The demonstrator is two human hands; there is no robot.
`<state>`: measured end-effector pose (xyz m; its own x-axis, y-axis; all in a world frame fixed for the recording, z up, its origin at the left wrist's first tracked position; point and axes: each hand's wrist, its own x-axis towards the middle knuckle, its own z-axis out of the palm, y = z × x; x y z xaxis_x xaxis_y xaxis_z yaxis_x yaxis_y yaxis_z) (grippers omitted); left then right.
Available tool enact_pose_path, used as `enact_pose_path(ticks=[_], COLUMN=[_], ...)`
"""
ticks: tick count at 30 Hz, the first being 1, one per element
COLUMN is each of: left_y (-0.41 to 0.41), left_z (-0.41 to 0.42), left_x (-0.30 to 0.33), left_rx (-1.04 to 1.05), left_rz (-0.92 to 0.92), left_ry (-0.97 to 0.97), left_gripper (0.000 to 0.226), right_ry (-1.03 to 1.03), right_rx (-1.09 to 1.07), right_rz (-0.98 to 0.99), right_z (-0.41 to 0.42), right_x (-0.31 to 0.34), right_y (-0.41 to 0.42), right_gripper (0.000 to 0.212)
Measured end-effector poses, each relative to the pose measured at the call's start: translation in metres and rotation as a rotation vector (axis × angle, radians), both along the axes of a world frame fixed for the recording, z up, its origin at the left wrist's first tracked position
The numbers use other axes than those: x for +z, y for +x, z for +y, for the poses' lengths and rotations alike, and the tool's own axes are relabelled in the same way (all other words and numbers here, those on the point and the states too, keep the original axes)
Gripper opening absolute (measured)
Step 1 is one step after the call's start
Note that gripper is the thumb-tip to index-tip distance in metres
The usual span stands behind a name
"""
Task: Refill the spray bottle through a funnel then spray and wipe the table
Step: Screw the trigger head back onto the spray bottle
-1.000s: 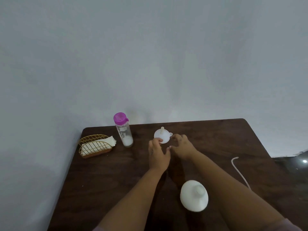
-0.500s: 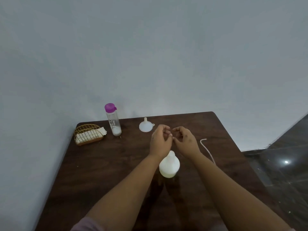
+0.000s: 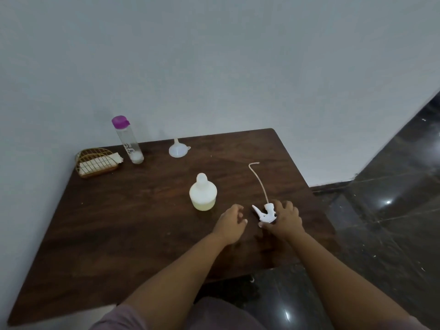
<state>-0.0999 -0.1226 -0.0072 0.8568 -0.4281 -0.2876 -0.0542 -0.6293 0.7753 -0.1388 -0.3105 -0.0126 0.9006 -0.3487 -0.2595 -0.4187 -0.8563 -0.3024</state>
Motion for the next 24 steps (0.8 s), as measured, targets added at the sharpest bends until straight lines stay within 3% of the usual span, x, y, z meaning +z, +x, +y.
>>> enact_pose_path(ticks=[5, 11, 18, 24], left_y=[-0.008, -0.013, -0.017, -0.013], left_z=[0.006, 0.023, 0.051, 0.071], left_x=[0.004, 0.014, 0.016, 0.016], left_rx=[-0.027, 0.044, 0.125, 0.396], left_rz=[0.014, -0.065, -0.08, -0.082], left_ry=[0.104, 0.087, 0.104, -0.053], left_gripper=[0.05, 0.038, 0.025, 0.012], right_ry=[-0.108, -0.107, 0.14, 0.385], right_rx=[0.254, 0.376, 0.298, 0.37], right_rz=[0.058, 0.197, -0.055, -0.491], right_z=[-0.005, -0.005, 0.006, 0.051], right_x=[-0.009, -0.019, -0.028, 0.0], right_y=[0.0, 0.01, 0.001, -0.021], right_gripper=[0.106, 0.106, 0.056, 0.051])
